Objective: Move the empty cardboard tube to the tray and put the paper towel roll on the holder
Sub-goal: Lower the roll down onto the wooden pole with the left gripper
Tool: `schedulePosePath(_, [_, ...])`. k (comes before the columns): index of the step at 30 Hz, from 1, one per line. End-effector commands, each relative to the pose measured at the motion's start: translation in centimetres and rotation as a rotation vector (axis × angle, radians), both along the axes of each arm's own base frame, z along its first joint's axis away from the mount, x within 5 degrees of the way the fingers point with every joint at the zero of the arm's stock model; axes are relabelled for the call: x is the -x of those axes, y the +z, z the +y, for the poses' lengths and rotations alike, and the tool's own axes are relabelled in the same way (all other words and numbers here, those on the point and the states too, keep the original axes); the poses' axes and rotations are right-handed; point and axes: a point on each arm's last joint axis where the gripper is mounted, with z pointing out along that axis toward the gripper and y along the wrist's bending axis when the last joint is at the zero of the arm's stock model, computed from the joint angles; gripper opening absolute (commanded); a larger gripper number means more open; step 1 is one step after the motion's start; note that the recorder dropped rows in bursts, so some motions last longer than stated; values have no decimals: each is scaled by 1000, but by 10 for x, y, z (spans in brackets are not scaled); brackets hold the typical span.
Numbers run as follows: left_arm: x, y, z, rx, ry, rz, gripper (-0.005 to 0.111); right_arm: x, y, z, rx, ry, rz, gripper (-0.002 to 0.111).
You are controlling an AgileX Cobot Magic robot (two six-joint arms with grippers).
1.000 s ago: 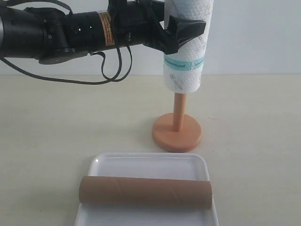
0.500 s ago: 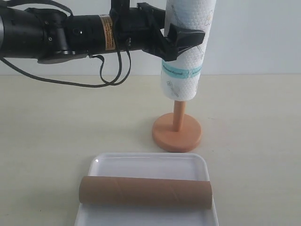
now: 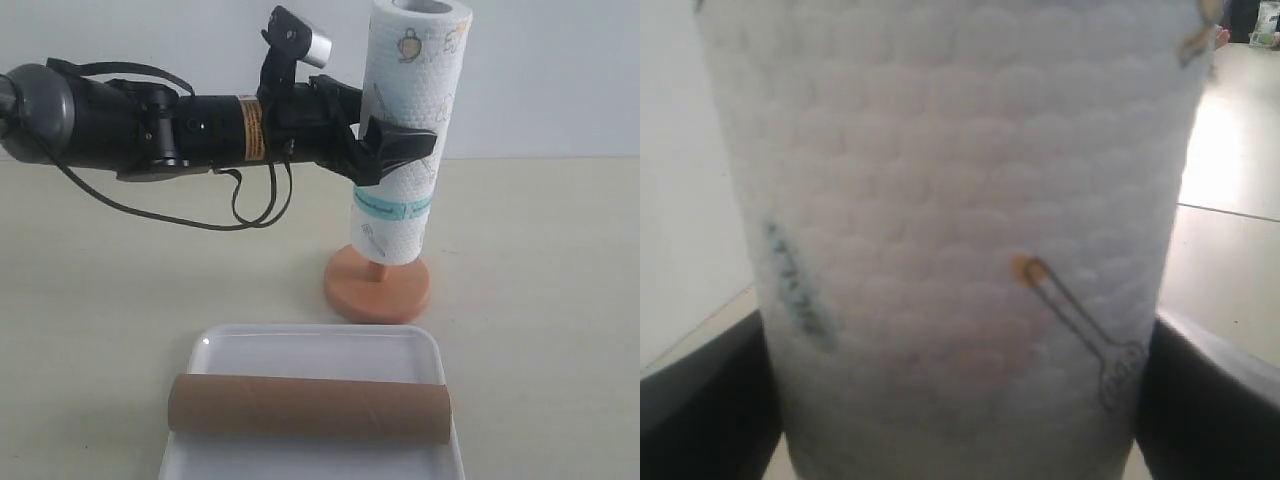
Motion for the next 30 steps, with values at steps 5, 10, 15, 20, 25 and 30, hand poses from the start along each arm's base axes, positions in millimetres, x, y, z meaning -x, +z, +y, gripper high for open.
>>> schedulePosePath(5, [-1,-10,-5,33,-23,33,4,0,1,0,7,-3,-8,1])
schedulePosePath(10, [-2,-15,-5,20,-15,42,4,0,1,0,7,-3,-8,1])
schedulePosePath(15, [-2,-19,-4,4,-8,50,4,0,1,0,7,-3,-8,1])
schedulePosePath(20, [0,-26,-1,-13,3,70,4,0,1,0,7,-3,-8,1])
schedulePosePath(25, [0,-28,0,-16,8,81,4,0,1,0,7,-3,-8,1])
schedulePosePath(30, [-1,-28,0,-19,24,93,4,0,1,0,7,-3,-8,1])
